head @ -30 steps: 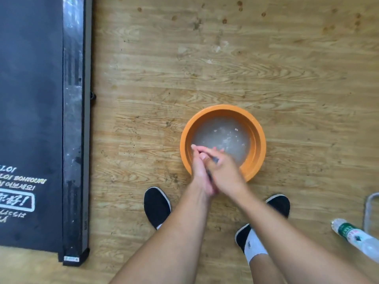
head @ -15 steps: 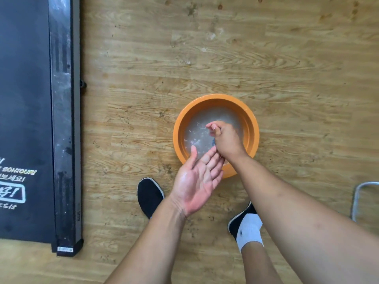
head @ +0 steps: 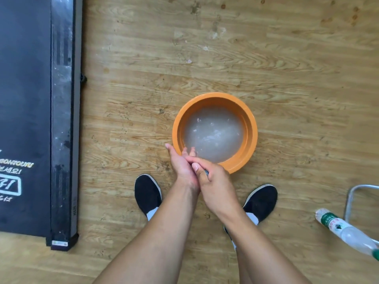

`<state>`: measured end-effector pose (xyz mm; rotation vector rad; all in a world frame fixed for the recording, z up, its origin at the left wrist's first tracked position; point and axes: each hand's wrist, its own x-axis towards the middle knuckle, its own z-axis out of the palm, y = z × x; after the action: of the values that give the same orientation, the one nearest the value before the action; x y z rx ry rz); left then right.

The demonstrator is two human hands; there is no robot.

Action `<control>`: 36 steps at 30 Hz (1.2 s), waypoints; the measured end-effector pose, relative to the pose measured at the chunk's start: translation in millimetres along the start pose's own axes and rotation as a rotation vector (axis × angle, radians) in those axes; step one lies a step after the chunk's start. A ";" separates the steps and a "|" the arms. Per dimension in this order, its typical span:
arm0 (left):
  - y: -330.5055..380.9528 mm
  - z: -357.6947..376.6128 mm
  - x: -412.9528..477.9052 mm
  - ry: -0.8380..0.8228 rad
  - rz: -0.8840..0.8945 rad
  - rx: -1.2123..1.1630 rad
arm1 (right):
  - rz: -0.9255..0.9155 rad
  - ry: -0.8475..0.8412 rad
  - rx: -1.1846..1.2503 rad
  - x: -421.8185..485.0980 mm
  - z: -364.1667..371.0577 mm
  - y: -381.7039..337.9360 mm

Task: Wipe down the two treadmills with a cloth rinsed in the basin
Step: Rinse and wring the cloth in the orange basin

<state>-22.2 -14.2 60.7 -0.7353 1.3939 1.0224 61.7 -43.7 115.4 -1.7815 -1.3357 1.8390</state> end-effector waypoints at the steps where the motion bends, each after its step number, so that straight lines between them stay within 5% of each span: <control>1: -1.4 -3.8 2.5 0.002 0.001 0.014 | -0.019 -0.011 0.064 -10.9 1.2 -1.0; 5: -8.6 -19.6 4.1 0.086 0.034 0.010 | 0.038 0.098 0.332 -25.4 -15.0 -15.1; 8: -24.2 -16.5 -8.4 -0.017 0.014 0.070 | 0.013 0.272 0.188 -8.1 -35.3 -10.4; 11: -30.6 -5.6 -21.8 -0.296 -0.196 0.097 | 0.107 0.114 -0.056 5.9 -28.5 -2.1; 14: -17.9 6.3 -19.5 -0.273 -0.200 0.266 | 0.172 -0.091 -0.127 1.7 -20.1 -7.8; 19: 2.7 15.1 -13.5 -0.332 -0.174 0.107 | 0.179 0.062 0.625 -9.7 -46.1 -37.5; 24: -2.6 16.0 -26.9 -0.518 -0.220 0.124 | 0.437 0.162 1.199 1.9 -60.6 -47.1; 27: -13.4 21.4 -30.9 -0.450 -0.177 0.078 | 0.555 0.220 1.176 21.9 -58.2 -43.3; 32: -27.0 26.0 -31.7 -0.101 0.010 0.058 | 0.585 0.351 1.067 41.1 -40.9 -31.0; 36: -6.5 34.8 -42.0 -0.138 0.237 0.093 | 0.450 0.627 1.035 46.2 -43.8 -25.3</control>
<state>2.9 8.5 103.9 -0.4294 1.4207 1.1611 80.4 22.0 111.1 -1.7938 0.2622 1.4522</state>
